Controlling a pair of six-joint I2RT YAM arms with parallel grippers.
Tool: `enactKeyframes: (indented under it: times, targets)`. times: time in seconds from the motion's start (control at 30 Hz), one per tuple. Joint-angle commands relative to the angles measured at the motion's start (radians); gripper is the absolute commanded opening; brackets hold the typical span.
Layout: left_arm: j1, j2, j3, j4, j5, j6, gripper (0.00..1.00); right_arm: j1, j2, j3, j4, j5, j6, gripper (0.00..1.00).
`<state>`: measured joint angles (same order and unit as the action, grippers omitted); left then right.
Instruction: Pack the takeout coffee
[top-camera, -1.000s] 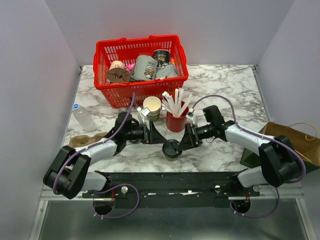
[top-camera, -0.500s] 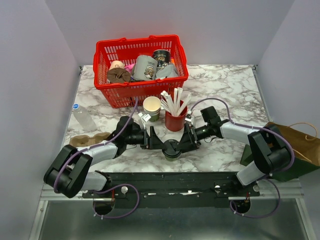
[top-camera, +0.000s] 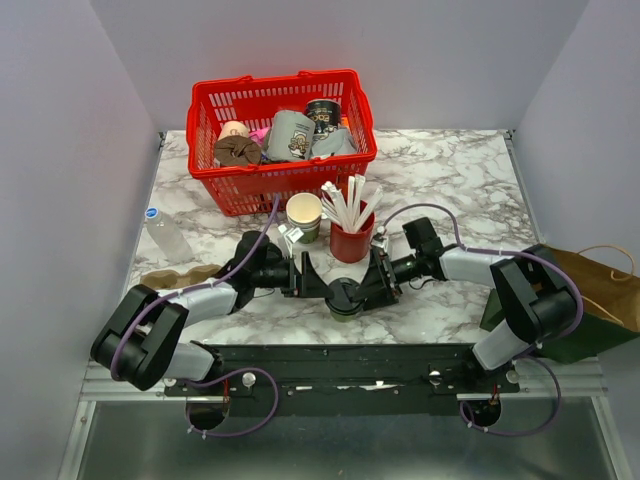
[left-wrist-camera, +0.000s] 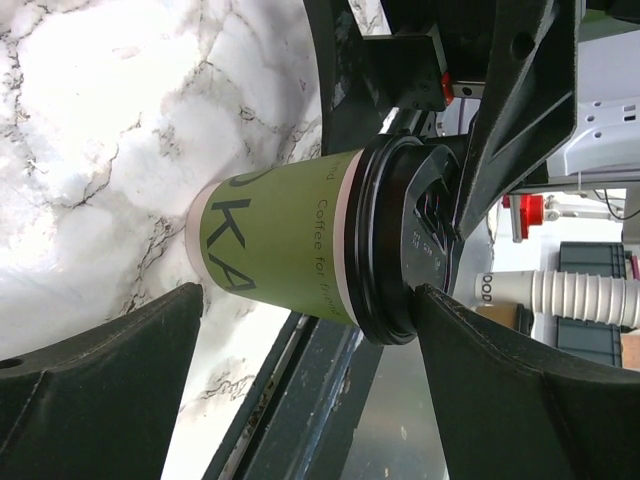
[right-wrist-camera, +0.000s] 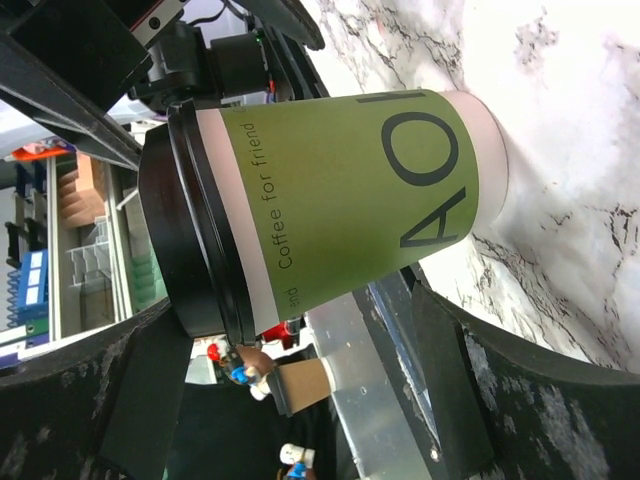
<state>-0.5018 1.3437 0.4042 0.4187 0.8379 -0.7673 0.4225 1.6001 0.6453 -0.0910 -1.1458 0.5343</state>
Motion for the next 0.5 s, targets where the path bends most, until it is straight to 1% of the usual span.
enactKeyframes:
  times: [0.0,0.07,0.1,0.23,0.4,0.47]
  targets:
    - [-0.006,-0.011,-0.004,0.093,-0.033,-0.041,0.94,-0.007,0.034,0.025,-0.070,0.083,-0.110,0.92]
    - [-0.006,-0.003,0.015,0.176,-0.022,-0.082,0.95,-0.007,0.035,0.060,-0.085,0.084,-0.122,0.92]
    - [-0.007,0.008,0.025,0.187,-0.014,-0.104,0.95,-0.007,0.035,0.069,-0.099,0.084,-0.131,0.92]
    - [-0.007,0.095,0.099,0.198,-0.013,-0.102,0.95,-0.007,0.038,0.074,-0.105,0.084,-0.138,0.92]
    - [-0.009,0.163,0.131,0.224,-0.043,-0.127,0.94,-0.007,0.043,0.086,-0.124,0.090,-0.152,0.92]
    - [-0.012,0.176,0.137,0.207,-0.059,-0.121,0.94,-0.007,0.044,0.086,-0.127,0.092,-0.151,0.92]
